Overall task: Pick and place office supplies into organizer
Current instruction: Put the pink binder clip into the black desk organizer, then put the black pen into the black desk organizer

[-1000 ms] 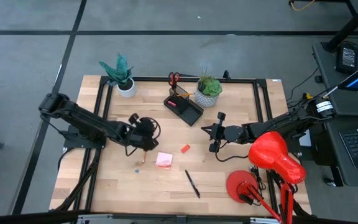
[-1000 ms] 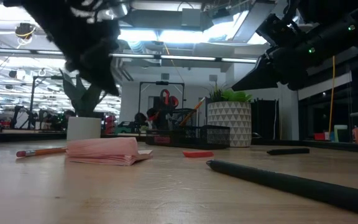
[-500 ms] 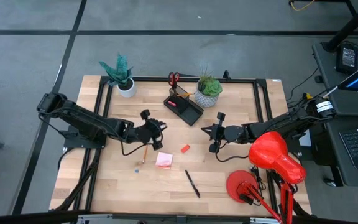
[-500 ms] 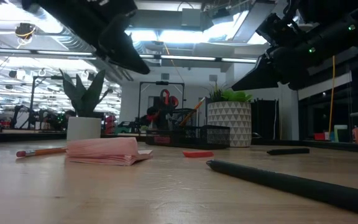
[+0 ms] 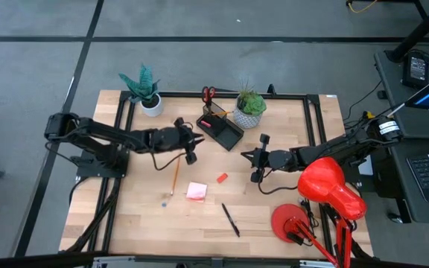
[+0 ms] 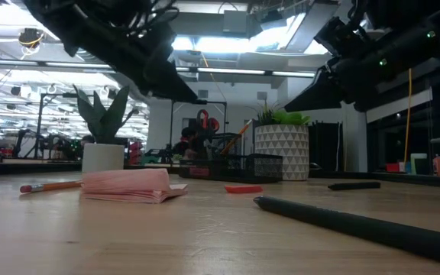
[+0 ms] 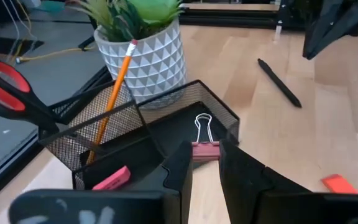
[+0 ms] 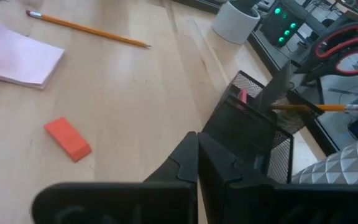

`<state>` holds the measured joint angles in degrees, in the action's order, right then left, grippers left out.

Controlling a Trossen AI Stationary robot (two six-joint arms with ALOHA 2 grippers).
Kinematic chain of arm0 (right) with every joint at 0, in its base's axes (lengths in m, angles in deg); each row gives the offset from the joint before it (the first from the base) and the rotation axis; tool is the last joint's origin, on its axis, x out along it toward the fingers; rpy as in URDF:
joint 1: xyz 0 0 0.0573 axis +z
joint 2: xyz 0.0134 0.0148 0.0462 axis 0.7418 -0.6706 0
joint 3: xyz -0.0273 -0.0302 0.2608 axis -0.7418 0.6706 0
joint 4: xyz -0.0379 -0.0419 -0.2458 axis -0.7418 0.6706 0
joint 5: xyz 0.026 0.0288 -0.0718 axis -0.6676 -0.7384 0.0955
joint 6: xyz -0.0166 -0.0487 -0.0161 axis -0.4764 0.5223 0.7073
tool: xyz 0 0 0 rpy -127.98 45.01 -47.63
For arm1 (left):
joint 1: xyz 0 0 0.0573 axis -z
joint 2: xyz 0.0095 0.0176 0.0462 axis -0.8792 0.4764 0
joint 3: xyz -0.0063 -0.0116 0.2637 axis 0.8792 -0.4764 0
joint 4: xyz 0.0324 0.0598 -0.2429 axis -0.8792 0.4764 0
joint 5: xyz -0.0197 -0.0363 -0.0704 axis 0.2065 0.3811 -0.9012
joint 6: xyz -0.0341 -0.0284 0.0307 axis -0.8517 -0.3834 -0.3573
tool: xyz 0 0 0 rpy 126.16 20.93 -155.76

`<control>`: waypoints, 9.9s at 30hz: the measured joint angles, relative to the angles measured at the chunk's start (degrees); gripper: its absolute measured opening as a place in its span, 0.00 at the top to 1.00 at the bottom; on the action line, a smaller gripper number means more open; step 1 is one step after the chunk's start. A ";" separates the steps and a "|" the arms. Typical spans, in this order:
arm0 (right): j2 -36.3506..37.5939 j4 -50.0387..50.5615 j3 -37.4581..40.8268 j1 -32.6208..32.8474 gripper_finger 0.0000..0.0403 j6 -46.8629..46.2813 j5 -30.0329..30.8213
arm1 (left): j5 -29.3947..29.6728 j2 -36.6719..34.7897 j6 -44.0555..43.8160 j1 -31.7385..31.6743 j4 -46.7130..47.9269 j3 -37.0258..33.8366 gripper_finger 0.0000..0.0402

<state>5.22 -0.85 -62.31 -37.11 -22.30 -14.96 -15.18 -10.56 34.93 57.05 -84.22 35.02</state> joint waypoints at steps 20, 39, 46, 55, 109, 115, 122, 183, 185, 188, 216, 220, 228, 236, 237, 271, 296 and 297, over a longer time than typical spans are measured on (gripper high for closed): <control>0.00 -0.87 0.00 -3.97 0.98 -3.33 0.04 | -13.35 4.01 3.98 -13.52 -5.24 -0.03 0.84; 0.00 -0.80 0.00 -3.99 0.98 -4.79 0.07 | -17.30 19.69 0.48 -20.43 -16.72 -0.04 0.84; 0.00 -0.80 0.00 -3.99 0.98 -4.84 0.07 | -17.18 21.75 0.45 -21.45 -17.06 1.91 0.84; 0.00 -0.74 0.00 -3.99 0.98 -5.97 0.09 | -17.36 21.84 1.36 -21.92 -14.15 2.64 0.84; 0.00 -0.81 0.00 -3.98 0.98 -6.19 0.13 | -24.81 -8.74 9.03 -12.22 9.23 2.64 0.78; 0.00 -0.71 0.00 -3.99 0.98 -6.22 0.14 | -24.82 -15.43 8.52 -6.30 12.50 0.27 0.80; 0.00 0.97 0.00 -3.97 0.98 -8.95 0.14 | -19.86 -20.71 6.11 0.03 12.67 -3.96 0.81; 0.48 62.04 -25.70 -1.89 0.98 -22.81 -11.73 | -14.76 -25.49 9.08 -0.09 -5.67 -21.60 1.00; 0.48 64.53 -25.70 -1.89 0.97 -24.28 -12.07 | -15.73 -26.61 9.10 -0.50 -5.66 -21.60 0.99; 0.48 67.55 -25.70 -1.93 0.94 -25.61 -12.60 | -17.54 -28.30 9.81 -0.70 -5.68 -21.57 0.99; -3.36 65.45 -18.43 -6.79 0.59 -14.37 -16.58 | -17.41 -30.21 6.31 -0.71 -2.75 -21.57 1.00; -6.98 65.14 -18.40 -8.08 0.60 -11.07 -17.44 | -17.41 -30.21 5.95 -0.70 -2.75 -21.57 0.99; -12.31 62.28 -18.40 -11.26 0.60 -5.99 -19.54 | -17.39 -30.21 5.95 -0.70 -2.73 -21.57 0.99; -15.68 61.06 -18.49 -14.58 0.60 -2.91 -23.00 | -17.39 -30.21 5.95 -0.71 -2.69 -21.57 0.99; -16.00 61.10 -18.61 -14.96 0.60 -2.76 -23.56 | -17.39 -30.21 5.95 -0.71 -2.69 -21.57 0.99; -17.27 59.44 -18.47 -16.95 0.91 -10.89 -28.04 | -17.39 -30.21 4.89 -0.72 -1.29 -21.57 1.00; -8.46 57.60 -18.32 -16.82 0.93 -14.64 -30.47 | -17.36 -30.21 4.89 -0.72 -1.46 -21.57 0.99; -7.97 57.32 -18.32 -16.82 0.93 -14.88 -31.15 | -17.36 -30.19 4.87 -0.71 -1.46 -21.57 0.99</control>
<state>-2.76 56.47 -80.62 -53.93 -37.18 -46.12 -32.55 -40.75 39.80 56.34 -85.68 13.45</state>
